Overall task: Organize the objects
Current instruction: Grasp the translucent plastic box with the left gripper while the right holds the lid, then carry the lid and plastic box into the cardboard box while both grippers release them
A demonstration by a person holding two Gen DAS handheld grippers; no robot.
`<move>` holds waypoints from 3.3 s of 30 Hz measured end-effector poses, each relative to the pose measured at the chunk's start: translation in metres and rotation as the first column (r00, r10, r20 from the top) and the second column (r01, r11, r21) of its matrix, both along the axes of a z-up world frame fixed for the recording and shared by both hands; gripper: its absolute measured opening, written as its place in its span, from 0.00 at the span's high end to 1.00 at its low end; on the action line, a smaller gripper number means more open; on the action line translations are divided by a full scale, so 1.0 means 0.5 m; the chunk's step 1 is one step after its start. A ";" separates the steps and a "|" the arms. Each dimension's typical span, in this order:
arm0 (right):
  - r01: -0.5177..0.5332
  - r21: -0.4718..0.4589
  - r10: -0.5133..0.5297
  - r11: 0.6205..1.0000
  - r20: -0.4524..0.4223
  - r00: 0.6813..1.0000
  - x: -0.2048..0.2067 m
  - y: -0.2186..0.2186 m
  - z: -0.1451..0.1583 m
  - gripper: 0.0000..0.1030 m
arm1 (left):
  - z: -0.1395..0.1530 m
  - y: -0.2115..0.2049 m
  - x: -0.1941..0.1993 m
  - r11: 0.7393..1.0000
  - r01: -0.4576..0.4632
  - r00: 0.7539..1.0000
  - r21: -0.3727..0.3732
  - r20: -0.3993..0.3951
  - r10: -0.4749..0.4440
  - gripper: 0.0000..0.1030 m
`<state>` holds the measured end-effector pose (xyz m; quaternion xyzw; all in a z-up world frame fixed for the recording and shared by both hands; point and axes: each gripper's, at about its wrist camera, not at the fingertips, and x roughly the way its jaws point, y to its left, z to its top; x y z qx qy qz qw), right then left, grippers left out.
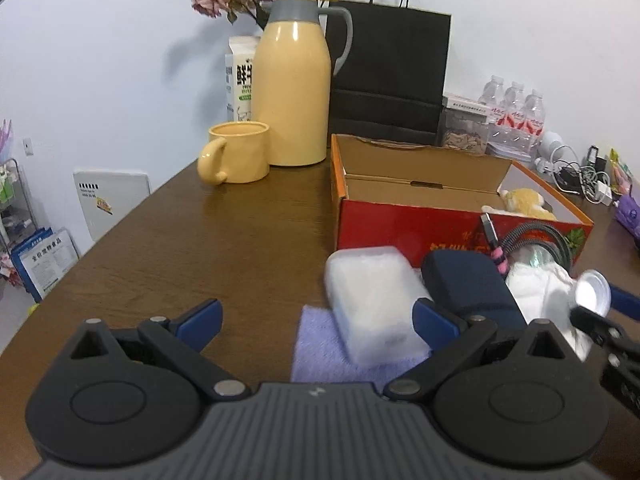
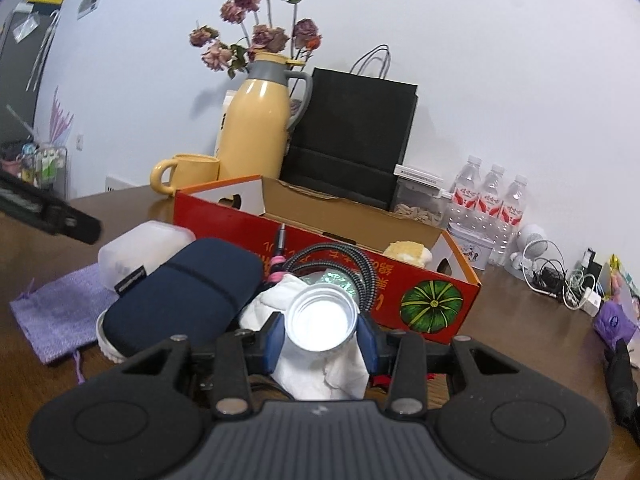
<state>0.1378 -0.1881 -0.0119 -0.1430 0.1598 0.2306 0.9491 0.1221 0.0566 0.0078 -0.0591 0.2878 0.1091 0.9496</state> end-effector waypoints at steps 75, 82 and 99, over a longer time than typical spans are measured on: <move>0.137 0.151 -0.090 0.979 -0.287 0.954 0.488 0.096 0.059 0.63 | 0.052 -0.077 0.409 1.000 -0.020 0.997 0.004 0.077 0.020 0.35; 0.123 0.125 -0.079 0.985 -0.310 0.947 0.491 0.102 0.046 0.63 | 0.040 -0.083 0.416 1.000 -0.002 1.000 0.011 0.031 0.002 0.35; 0.116 0.136 -0.066 0.984 -0.326 0.943 0.485 0.094 0.059 0.10 | 0.064 -0.072 0.405 0.999 -0.053 0.996 -0.004 0.070 0.054 0.00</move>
